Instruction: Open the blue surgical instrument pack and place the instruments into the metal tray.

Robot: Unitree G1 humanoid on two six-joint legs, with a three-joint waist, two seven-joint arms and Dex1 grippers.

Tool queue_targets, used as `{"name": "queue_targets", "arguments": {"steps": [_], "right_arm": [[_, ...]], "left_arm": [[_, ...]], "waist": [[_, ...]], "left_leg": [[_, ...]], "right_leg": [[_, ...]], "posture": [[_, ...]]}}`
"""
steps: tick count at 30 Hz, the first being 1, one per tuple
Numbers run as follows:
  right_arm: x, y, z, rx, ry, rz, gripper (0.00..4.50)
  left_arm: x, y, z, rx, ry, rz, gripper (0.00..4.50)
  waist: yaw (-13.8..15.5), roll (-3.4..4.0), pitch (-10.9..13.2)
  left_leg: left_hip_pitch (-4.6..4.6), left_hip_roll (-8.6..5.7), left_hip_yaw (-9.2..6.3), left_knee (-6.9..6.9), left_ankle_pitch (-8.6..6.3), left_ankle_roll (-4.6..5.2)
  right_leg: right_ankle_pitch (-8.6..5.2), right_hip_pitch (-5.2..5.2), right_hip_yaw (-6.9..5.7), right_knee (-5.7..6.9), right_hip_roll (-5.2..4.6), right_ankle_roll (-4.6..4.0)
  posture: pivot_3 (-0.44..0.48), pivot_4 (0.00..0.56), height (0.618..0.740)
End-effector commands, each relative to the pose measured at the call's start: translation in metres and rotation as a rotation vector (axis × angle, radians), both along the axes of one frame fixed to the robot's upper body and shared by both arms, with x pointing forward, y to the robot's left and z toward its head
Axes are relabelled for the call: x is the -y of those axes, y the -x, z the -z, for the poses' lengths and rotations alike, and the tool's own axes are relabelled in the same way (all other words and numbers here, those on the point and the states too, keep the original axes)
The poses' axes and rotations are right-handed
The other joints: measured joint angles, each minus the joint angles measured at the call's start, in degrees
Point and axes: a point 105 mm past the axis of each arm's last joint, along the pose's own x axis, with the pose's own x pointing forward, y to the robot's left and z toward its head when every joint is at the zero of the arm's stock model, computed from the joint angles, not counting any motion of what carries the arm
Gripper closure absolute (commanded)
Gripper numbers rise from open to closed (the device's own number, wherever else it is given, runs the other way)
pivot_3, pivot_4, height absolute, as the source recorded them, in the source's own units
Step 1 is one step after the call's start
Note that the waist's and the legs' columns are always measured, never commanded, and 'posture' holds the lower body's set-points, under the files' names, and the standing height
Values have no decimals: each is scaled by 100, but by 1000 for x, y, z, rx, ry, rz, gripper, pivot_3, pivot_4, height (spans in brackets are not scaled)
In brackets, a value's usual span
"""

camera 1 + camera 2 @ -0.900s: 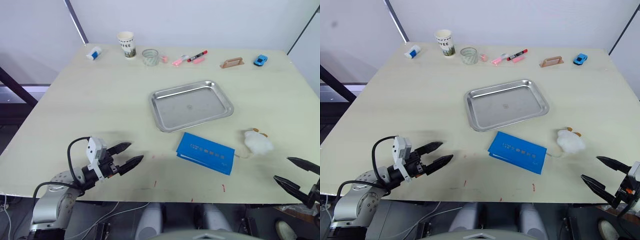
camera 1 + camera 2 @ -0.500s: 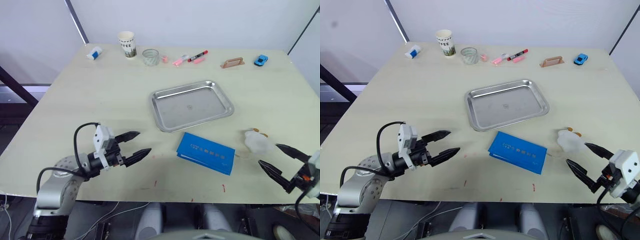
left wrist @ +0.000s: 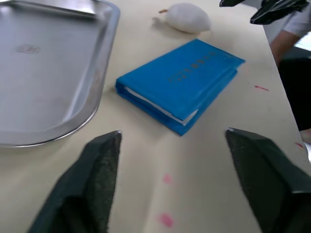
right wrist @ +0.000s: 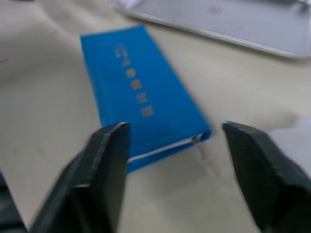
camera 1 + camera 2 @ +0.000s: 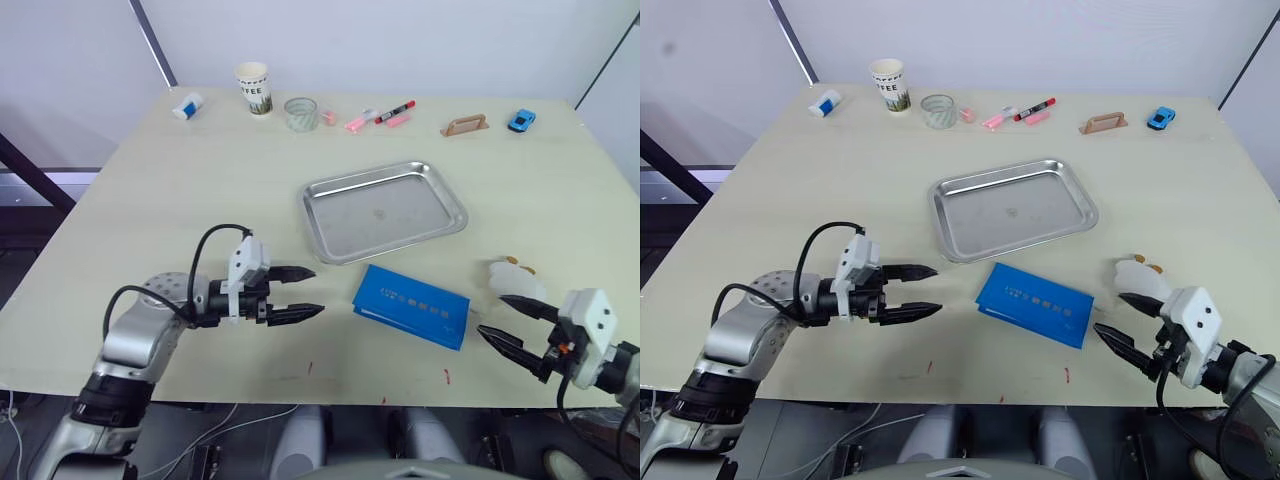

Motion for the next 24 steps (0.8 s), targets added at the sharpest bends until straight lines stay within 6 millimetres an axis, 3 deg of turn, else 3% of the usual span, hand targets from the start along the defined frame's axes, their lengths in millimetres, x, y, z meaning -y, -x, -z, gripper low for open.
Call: {"name": "queue_targets", "arguments": {"steps": [1, 2, 3, 4, 5, 24], "right_arm": [[8, -3, 7, -34, 104, 3, 3276], [11, -2, 10, -45, 123, 6, 3477], [12, -2, 13, -52, 138, 6, 3964], [13, -2, 15, -56, 148, 7, 4101], [14, -3, 17, -61, 157, 11, 4500], [-10, -22, 26, -57, 181, -27, 4500]], "left_arm": [[19, -12, 2, 51, -37, 77, 3083], [23, -16, 4, 58, -49, 80, 3289], [26, -20, 6, 64, -57, 77, 3767], [29, -23, 8, 67, -64, 74, 3864], [31, -25, 10, 68, -75, 78, 4459], [56, -38, 18, 105, -89, 163, 4459]], "waist": [[2, -1, 0], [-7, -2, -1], [-7, -1, -1], [-2, -2, -1], [-3, -2, -1], [-7, -2, -2]], "left_leg": [[-2, 0, 0, 4, 0, 0], [-3, 0, 0, 4, 0, 0], [-4, -1, -1, 5, 0, 0], [-4, -1, -1, 5, 0, 0], [-5, -2, -1, 8, 0, 0], [-13, -2, -7, 19, 0, 0]], "right_leg": [[0, 1, -1, 1, 1, 0], [0, 1, -1, 0, 1, 1], [0, 0, 0, 1, 2, 1], [0, 0, 0, 1, 3, 1], [0, 1, -1, 2, 3, 1], [0, 0, -5, 5, 4, 2]], "posture": [[0, 150, 740], [0, 150, 740], [0, 150, 740], [0, 150, 740], [0, 150, 740], [0, 150, 740]]}}
